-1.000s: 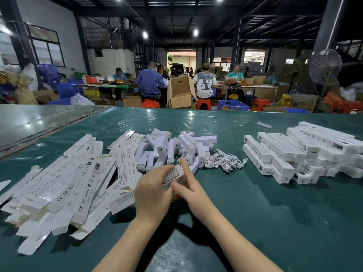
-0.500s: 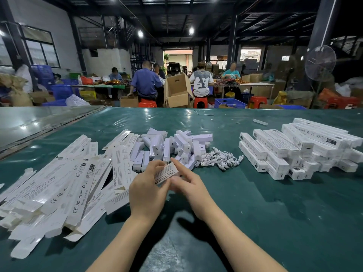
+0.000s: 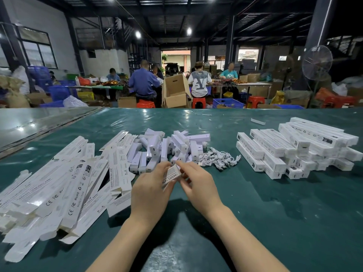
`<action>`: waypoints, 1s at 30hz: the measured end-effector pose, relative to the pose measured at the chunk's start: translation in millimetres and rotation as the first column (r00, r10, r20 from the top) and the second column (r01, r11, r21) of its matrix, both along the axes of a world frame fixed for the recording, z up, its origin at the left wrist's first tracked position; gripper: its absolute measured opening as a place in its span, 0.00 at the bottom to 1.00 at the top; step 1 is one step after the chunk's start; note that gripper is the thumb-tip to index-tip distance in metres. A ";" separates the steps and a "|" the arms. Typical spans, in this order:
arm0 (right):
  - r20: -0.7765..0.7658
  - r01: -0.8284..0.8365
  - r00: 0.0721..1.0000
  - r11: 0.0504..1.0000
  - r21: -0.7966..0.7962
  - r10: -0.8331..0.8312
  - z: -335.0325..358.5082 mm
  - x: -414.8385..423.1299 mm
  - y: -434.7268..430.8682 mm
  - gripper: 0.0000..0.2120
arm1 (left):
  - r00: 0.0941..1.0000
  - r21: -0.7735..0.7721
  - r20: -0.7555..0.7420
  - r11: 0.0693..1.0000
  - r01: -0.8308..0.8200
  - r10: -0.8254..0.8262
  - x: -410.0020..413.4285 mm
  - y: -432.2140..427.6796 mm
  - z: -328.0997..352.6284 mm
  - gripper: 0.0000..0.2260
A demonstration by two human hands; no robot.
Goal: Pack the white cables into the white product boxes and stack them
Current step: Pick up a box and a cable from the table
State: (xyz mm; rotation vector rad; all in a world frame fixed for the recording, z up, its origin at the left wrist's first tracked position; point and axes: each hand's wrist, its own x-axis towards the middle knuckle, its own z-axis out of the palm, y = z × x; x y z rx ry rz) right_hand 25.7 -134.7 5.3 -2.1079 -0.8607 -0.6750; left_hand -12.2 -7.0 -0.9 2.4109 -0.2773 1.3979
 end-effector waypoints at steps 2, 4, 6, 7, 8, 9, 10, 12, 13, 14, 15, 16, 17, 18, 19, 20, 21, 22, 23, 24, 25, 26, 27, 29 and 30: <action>-0.063 -0.048 0.997 0.996 -0.071 0.044 2.7 4.0 -4.0 0.20 | 1.000 0.032 -0.019 0.999 0.022 -0.021 0.2 -1.0 -2.1 0.32; -0.136 -0.110 0.986 0.990 -0.094 0.097 6.4 7.7 -6.7 0.18 | 0.999 0.057 -0.030 0.998 0.039 -0.037 0.4 -2.4 -4.1 0.33; -0.171 -0.102 0.980 0.995 -0.018 0.098 12.5 14.4 -12.9 0.15 | 0.996 0.010 -0.026 0.996 0.085 -0.084 -0.8 -4.6 -2.6 0.27; -0.185 -0.055 0.981 0.997 0.060 0.065 15.8 18.1 -18.0 0.15 | 0.994 -0.027 -0.011 0.993 0.112 -0.112 -1.4 -5.1 -0.6 0.23; -0.211 0.015 0.977 0.987 0.161 0.019 18.9 22.5 -25.2 0.15 | 0.991 -0.052 0.014 0.990 0.133 -0.133 -1.5 -4.8 1.3 0.22; -0.256 0.096 0.966 0.957 0.274 -0.023 21.7 26.5 -33.6 0.15 | 0.989 -0.057 0.042 0.988 0.144 -0.142 -1.8 -4.2 2.2 0.21; -0.312 0.179 0.949 0.903 0.389 -0.054 24.0 30.6 -43.1 0.15 | 0.986 -0.054 0.080 0.988 0.148 -0.143 -2.3 -4.0 2.5 0.20; -0.402 0.350 0.910 0.710 0.611 -0.102 27.6 38.2 -62.5 0.15 | 0.977 -0.055 0.151 0.985 0.163 -0.153 -3.0 -5.1 2.7 0.18; -0.446 0.443 0.883 0.573 0.689 -0.147 29.4 42.9 -71.9 0.16 | 0.973 -0.053 0.163 0.983 0.176 -0.166 -2.9 -6.8 2.5 0.17; -0.492 0.526 0.848 0.429 0.734 -0.197 32.7 47.4 -80.0 0.17 | 0.970 -0.046 0.165 0.981 0.190 -0.181 -2.9 -9.1 1.8 0.17; -0.537 0.588 0.808 0.299 0.751 -0.240 36.9 52.7 -88.2 0.19 | 0.968 -0.038 0.160 0.978 0.203 -0.195 -2.8 -11.5 1.0 0.16; -0.571 0.625 0.775 0.197 0.755 -0.269 42.6 57.2 -95.4 0.20 | 0.966 -0.034 0.153 0.976 0.213 -0.206 -2.8 -13.1 0.4 0.16; -0.595 0.644 0.751 0.123 0.755 -0.286 48.3 62.1 -102.3 0.19 | 0.966 -0.032 0.143 0.975 0.220 -0.213 -3.0 -13.7 0.2 0.16; -0.613 0.658 0.733 0.075 0.750 -0.295 53.8 66.1 -108.9 0.19 | 0.968 -0.034 0.130 0.974 0.223 -0.217 -3.3 -13.5 0.1 0.16; -0.633 0.674 0.713 0.048 0.737 -0.301 58.5 70.3 -115.1 0.19 | 0.969 -0.042 0.117 0.974 0.223 -0.216 -4.1 -12.9 0.3 0.16; -0.654 0.694 0.694 0.039 0.719 -0.299 61.8 73.7 -120.6 0.19 | 0.971 -0.053 0.105 0.974 0.221 -0.214 -4.3 -11.9 0.4 0.16; -0.671 0.709 0.683 0.043 0.704 -0.287 62.6 76.4 -124.6 0.21 | 0.973 -0.066 0.093 0.974 0.216 -0.210 -4.5 -10.6 0.3 0.16; -0.681 0.717 0.681 0.055 0.695 -0.270 61.6 77.4 -125.9 0.24 | 0.975 -0.078 0.082 0.974 0.211 -0.205 -4.4 -9.9 0.2 0.16; -0.682 0.719 0.683 0.075 0.691 -0.263 58.1 77.5 -125.6 0.27 | 0.977 -0.086 0.072 0.975 0.205 -0.199 -4.5 -9.8 -0.2 0.16; -0.676 0.719 0.684 0.096 0.688 -0.273 54.5 75.7 -122.5 0.29 | 0.979 -0.087 0.068 0.976 0.198 -0.192 -4.1 -10.1 -0.6 0.16; -0.668 0.718 0.684 0.109 0.687 -0.293 50.4 73.8 -117.7 0.30 | 0.980 -0.080 0.066 0.978 0.191 -0.186 -3.6 -10.1 -0.2 0.16; -0.661 0.716 0.684 0.112 0.689 -0.308 46.4 70.6 -110.4 0.29 | 0.982 -0.069 0.065 0.981 0.183 -0.179 -3.4 -10.1 0.6 0.15; -0.660 0.716 0.684 0.112 0.689 -0.311 41.4 66.8 -101.1 0.26 | 0.984 -0.058 0.057 0.983 0.174 -0.171 -4.0 -9.8 1.1 0.15; -0.654 0.703 0.706 0.148 0.696 -0.272 25.6 57.9 -77.3 0.19 | 0.991 -0.039 0.002 0.990 0.136 -0.136 -4.7 -6.6 1.9 0.13; -0.646 0.690 0.722 0.200 0.695 -0.248 14.6 52.6 -64.9 0.15 | 0.995 -0.038 -0.046 0.995 0.091 -0.093 -4.3 -4.1 1.8 0.13</action>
